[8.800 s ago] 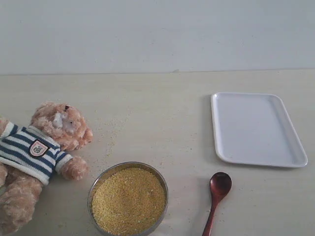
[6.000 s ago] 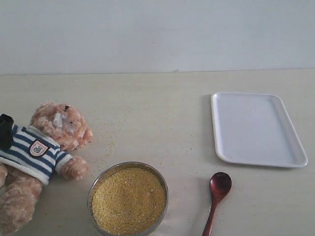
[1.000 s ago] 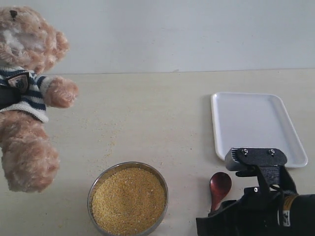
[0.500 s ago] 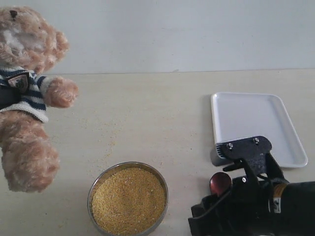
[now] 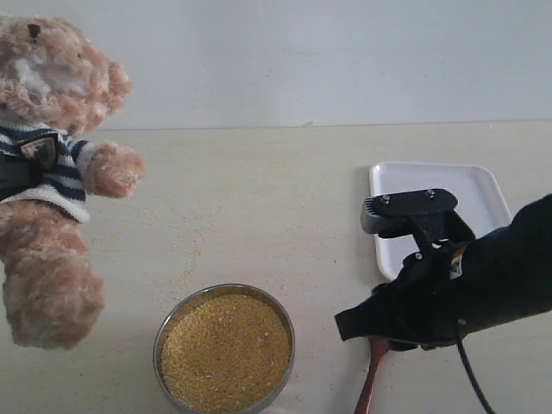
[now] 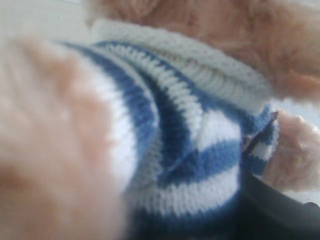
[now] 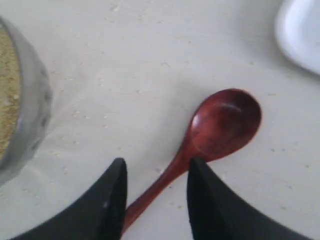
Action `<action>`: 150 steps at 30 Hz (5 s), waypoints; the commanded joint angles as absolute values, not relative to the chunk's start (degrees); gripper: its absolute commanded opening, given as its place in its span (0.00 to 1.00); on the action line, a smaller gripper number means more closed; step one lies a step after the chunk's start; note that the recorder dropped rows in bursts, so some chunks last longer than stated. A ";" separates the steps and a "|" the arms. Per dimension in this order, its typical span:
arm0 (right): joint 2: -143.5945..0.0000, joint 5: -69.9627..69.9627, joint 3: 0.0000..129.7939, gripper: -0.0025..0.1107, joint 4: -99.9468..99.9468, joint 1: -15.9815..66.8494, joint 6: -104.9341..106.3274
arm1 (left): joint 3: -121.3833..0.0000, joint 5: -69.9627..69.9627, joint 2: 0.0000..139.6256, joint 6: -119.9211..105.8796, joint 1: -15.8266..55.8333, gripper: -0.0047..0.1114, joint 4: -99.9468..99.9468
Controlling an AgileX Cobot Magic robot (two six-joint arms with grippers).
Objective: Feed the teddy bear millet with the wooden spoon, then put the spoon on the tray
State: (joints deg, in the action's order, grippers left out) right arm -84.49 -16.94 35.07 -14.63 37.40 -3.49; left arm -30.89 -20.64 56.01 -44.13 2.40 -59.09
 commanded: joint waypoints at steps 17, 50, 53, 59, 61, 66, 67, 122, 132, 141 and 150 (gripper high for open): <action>-82.42 -69.96 48.04 0.02 51.97 22.21 -35.76 | -30.92 -20.97 55.48 -44.68 2.56 0.08 -60.54; -85.83 -23.44 34.02 0.53 34.34 53.13 -71.94 | -30.92 -22.45 55.48 -44.68 2.56 0.08 -60.54; -85.83 -23.67 36.16 0.53 34.34 53.13 -71.94 | -30.92 -22.45 55.48 -44.68 2.56 0.08 -60.54; -89.63 -26.58 37.34 0.52 33.36 53.13 -71.81 | -30.92 -22.70 55.48 -44.68 2.56 0.08 -60.54; -91.62 -26.60 37.34 0.52 31.65 53.13 -71.81 | -30.92 -22.70 55.48 -44.68 2.56 0.08 -60.54; -92.46 -25.97 37.34 0.52 31.35 53.13 -71.59 | -30.92 -22.70 55.48 -44.68 2.56 0.08 -60.54; -92.69 -25.97 37.34 0.52 31.35 53.13 -71.62 | -30.92 -22.70 55.48 -44.68 2.56 0.08 -60.54; -94.69 -25.47 37.34 0.52 34.79 53.13 -74.38 | -30.92 -22.79 55.48 -46.10 2.56 0.08 -60.54; -96.64 -16.68 37.34 0.52 34.31 53.13 -78.15 | -30.92 -22.79 55.48 -46.10 2.56 0.08 -60.54; -99.73 -19.24 37.34 0.52 34.36 53.13 -78.88 | -30.92 -23.08 55.48 -46.10 2.56 0.08 -60.54; -98.75 -29.78 37.34 0.19 37.57 53.13 -75.54 | -30.92 -22.96 55.48 -46.10 2.56 0.08 -61.00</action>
